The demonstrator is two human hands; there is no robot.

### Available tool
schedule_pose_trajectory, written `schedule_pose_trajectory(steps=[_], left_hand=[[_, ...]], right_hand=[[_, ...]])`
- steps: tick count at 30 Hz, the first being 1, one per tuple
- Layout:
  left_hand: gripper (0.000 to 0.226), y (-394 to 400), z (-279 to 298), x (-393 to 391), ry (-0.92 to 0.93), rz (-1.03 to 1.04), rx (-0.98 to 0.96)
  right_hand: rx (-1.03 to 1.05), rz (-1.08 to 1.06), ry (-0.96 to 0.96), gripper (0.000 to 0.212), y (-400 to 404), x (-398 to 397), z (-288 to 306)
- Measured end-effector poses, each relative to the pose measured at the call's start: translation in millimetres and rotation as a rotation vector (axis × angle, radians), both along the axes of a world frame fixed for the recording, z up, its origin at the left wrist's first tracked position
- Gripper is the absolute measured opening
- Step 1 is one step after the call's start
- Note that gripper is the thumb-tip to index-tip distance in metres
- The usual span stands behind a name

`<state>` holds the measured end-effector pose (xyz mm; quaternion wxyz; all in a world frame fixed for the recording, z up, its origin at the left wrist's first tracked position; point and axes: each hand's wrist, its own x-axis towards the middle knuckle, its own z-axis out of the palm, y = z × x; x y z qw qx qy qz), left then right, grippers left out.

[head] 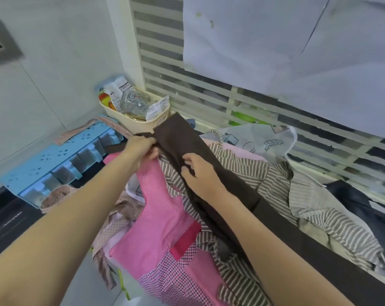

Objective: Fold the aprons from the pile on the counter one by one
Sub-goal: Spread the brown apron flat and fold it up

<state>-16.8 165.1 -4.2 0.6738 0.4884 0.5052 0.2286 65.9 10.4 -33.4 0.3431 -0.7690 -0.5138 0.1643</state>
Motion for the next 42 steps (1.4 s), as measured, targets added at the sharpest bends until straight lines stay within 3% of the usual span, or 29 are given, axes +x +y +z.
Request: schedule_pose_trajectory(steps=[4, 7, 11, 13, 15, 19, 22, 24, 26, 28, 30, 33, 37, 39, 42], left_hand=[[0.010, -1.5, -1.6, -5.7, -0.005, 0.007, -0.008], [0.019, -19.7, -10.9, -2.9, -0.048, -0.012, 0.032], [0.022, -49.0, -10.0, 8.8, 0.184, -0.347, 0.012], [0.020, -57.7, -9.3, 14.7, 0.378, -0.538, 0.113], [0.016, -58.4, -9.5, 19.1, 0.464, -0.559, 0.188], [0.003, -58.9, -4.4, 19.0, 0.384, -0.510, 0.094], [0.010, -54.8, -3.5, 8.0, 0.489, -0.606, 0.155], [0.006, -56.2, -2.3, -2.5, 0.496, -0.757, 0.126], [0.005, -65.4, -5.8, -10.5, 0.509, -0.963, 0.200], [0.009, -79.9, -13.8, -14.6, 0.549, -1.065, 0.356], [0.011, -94.5, -18.9, -16.0, 0.574, -1.056, 0.521], [0.028, -115.5, -27.5, -16.0, 0.622, -1.071, 0.779], [0.024, -126.4, -44.4, -17.0, 0.786, -1.005, 1.068], [0.007, -123.7, -41.7, -18.9, 0.762, -0.883, 0.999], [0.023, -122.7, -32.3, -21.7, 0.477, -0.684, 0.585]], right_hand=[[0.134, -0.216, 0.007, 0.026, -16.7, 34.3, 10.8], [-0.015, -0.371, -0.006, 0.023, -39.9, 65.9, 4.3], [-0.313, -0.270, -0.122, 0.052, -60.0, 62.4, -19.5], [-0.383, -0.254, -0.194, 0.061, -63.7, 46.9, -26.4], [-0.402, -0.179, -0.231, 0.064, -63.0, 31.0, -28.4], [-0.447, -0.107, -0.277, 0.063, -67.0, 24.7, -32.3], [-0.192, -0.140, -0.525, 0.057, -73.8, 21.1, -26.7], [-0.004, -0.061, -0.570, 0.047, -78.3, 14.8, -23.2], [-0.068, 0.060, -0.597, 0.043, -82.3, 8.0, -28.2], [-0.188, 0.082, -0.477, 0.032, -87.8, 8.6, -35.0], [-0.215, -0.014, -0.212, 0.022, -93.0, 18.7, -38.6], [-0.061, -0.119, 0.057, 0.031, -101.2, 35.5, -34.1], [0.067, -0.088, 0.091, 0.043, -108.1, 44.3, -20.9], [0.091, -0.060, 0.015, 0.042, -111.7, 42.5, -18.1], [0.088, -0.053, -0.108, 0.033, -112.7, 35.2, -21.7]])
